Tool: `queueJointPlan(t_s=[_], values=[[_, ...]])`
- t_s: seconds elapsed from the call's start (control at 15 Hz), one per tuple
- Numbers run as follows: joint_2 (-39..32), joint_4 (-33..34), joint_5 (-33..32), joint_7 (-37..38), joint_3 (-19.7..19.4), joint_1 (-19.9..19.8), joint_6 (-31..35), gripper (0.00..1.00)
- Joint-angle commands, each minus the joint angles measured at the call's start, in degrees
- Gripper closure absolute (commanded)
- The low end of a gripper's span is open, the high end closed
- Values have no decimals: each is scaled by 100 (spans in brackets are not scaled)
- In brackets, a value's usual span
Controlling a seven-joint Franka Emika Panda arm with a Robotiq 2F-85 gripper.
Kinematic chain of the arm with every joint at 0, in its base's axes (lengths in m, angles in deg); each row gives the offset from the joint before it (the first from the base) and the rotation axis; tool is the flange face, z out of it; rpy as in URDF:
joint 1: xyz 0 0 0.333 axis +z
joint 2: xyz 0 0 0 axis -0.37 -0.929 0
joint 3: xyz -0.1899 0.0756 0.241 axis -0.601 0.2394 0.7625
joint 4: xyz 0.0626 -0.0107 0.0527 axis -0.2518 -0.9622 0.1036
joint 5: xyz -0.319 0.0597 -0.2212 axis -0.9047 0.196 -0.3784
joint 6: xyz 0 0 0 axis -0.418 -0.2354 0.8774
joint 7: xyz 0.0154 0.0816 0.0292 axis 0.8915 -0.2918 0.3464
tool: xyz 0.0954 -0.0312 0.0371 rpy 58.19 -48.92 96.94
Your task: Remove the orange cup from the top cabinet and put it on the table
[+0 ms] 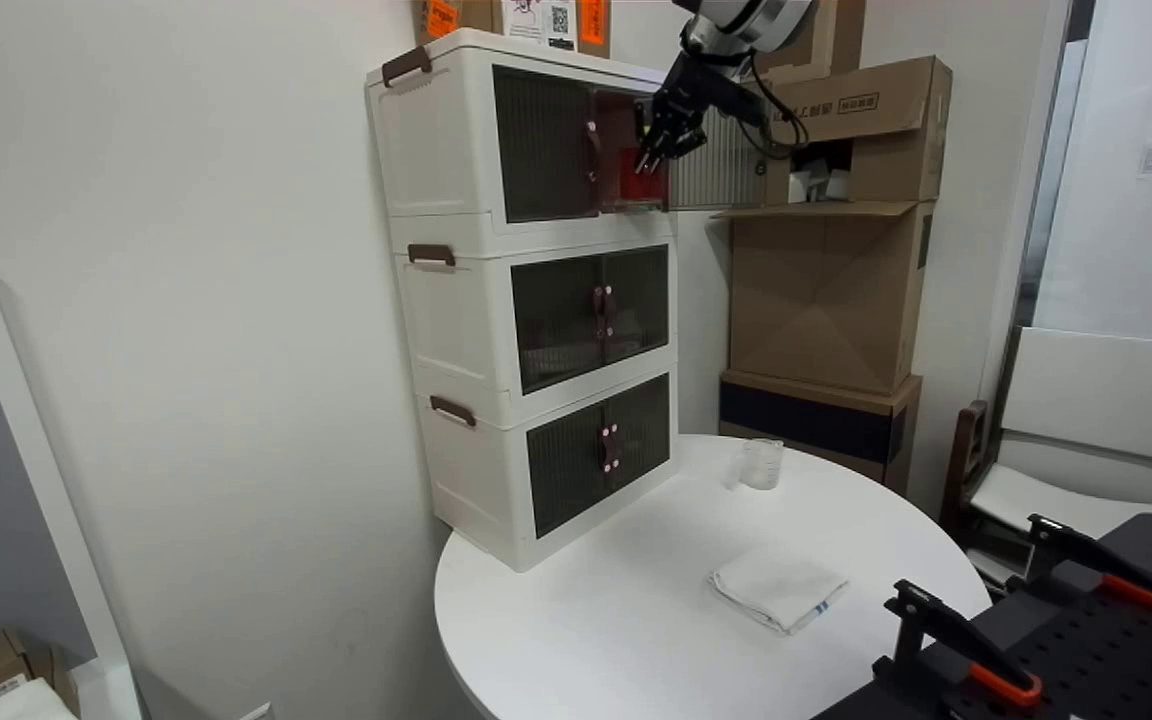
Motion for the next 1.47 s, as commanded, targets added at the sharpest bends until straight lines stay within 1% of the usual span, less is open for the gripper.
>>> queueJointPlan(t_s=[0.0, 0.2, 0.33, 0.47, 0.6, 0.67, 0.73, 0.8, 0.87, 1.07, 1.13, 1.27, 1.4], values=[[836, -1111, -129, 102, -252, 181, 419, 96], [1236, -1835, -328, 271, -386, 249, 918, 96], [1355, -2306, -453, 453, -445, 275, 1180, 96], [1378, -2731, -484, 575, -474, 317, 1307, 96], [1227, -3055, -384, 660, -500, 339, 1607, 96], [1133, -3148, -257, 646, -528, 355, 1628, 96], [1043, -3223, 57, 451, -410, 251, 1644, 96], [933, -3277, 235, 377, -420, 253, 1713, 96], [756, -3298, 301, 359, -435, 218, 1837, 96], [41, -3289, 214, 391, -472, 107, 2371, 96], [-310, -3218, 354, 372, -446, 81, 2694, 96], [-953, -2968, 419, 374, -415, -48, 2985, 96], [-1650, -2681, 215, 452, -552, -84, 3403, 96]])
